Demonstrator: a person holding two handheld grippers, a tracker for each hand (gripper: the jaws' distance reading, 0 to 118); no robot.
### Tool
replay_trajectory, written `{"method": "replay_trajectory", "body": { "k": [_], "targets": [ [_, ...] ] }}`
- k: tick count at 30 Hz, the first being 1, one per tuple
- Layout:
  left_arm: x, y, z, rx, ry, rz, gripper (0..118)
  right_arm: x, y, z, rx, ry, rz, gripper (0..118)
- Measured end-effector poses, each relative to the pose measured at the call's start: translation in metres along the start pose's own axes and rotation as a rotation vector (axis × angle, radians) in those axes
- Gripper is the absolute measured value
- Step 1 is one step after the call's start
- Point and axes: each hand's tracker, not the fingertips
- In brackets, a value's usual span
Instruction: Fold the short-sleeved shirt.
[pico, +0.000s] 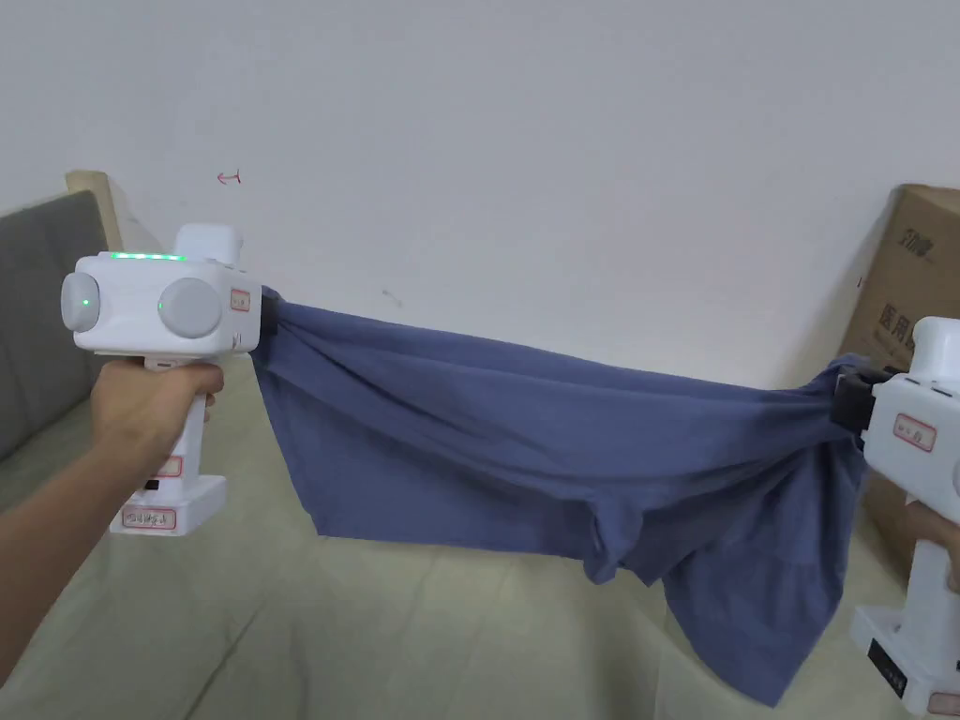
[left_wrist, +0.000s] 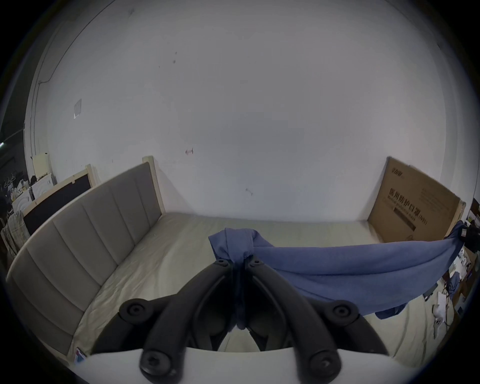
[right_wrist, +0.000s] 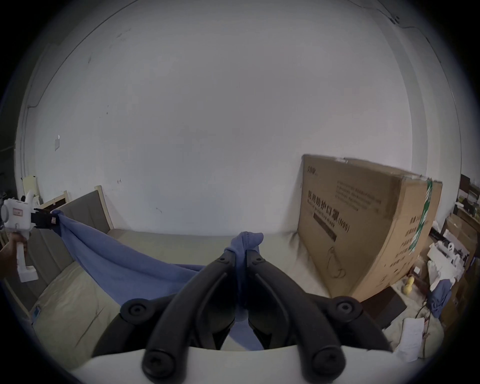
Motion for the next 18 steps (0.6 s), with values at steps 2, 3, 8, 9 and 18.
{"method": "replay_trajectory", "body": {
  "k": [2, 3, 8, 9, 18],
  "targets": [
    [-0.005, -0.023, -0.013, -0.042, 0.022, -0.012, 6, -0.003, -0.021, -0.009, -0.038, 0.004, -0.012, 7],
    [-0.007, -0.034, -0.019, -0.060, 0.027, -0.009, 6, -0.005, -0.031, -0.013, -0.057, 0.004, -0.016, 7],
    [-0.019, -0.094, -0.036, -0.156, 0.031, 0.017, 6, -0.013, -0.084, -0.023, -0.142, 0.001, -0.041, 7],
    [-0.021, -0.105, -0.036, -0.173, 0.030, 0.020, 6, -0.014, -0.094, -0.023, -0.160, -0.001, -0.046, 7],
    [-0.042, -0.207, 0.019, -0.302, 0.005, 0.019, 6, -0.008, -0.175, 0.028, -0.273, -0.012, -0.072, 7]
  ]
}}
